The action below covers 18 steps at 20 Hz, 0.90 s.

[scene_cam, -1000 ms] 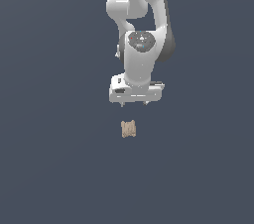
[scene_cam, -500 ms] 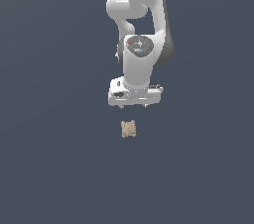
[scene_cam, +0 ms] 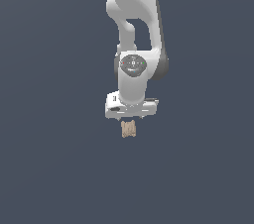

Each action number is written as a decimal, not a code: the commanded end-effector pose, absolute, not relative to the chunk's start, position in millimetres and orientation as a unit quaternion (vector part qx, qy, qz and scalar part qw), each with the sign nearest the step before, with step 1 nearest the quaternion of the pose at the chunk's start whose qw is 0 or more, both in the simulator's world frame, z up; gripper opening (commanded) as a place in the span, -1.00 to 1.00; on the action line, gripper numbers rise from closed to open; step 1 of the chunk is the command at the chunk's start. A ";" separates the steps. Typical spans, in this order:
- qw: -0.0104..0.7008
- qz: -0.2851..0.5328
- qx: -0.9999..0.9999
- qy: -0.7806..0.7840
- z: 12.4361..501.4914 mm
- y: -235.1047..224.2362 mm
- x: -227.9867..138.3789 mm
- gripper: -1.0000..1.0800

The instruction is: Pick up the object and move it to a goal position.

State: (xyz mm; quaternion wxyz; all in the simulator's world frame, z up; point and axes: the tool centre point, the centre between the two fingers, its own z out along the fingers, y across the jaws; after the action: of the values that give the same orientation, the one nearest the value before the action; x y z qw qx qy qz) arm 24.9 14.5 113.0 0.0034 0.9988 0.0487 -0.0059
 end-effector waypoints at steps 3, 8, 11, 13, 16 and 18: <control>0.001 -0.002 0.999 0.053 98.1 9.7 36.3 0.92; 0.000 0.000 0.998 0.055 90.9 7.1 41.0 0.92; 0.000 -0.001 0.999 0.055 91.2 7.4 40.0 0.92; 0.000 -0.001 0.999 0.055 87.9 7.3 40.0 0.92; 0.000 -0.001 0.999 0.055 76.7 7.1 39.9 0.92; 0.000 0.000 0.999 0.055 65.7 7.2 39.7 0.92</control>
State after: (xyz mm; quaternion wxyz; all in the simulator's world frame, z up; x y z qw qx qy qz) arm 40.4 7.2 74.1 0.0002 0.9985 0.0547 0.0001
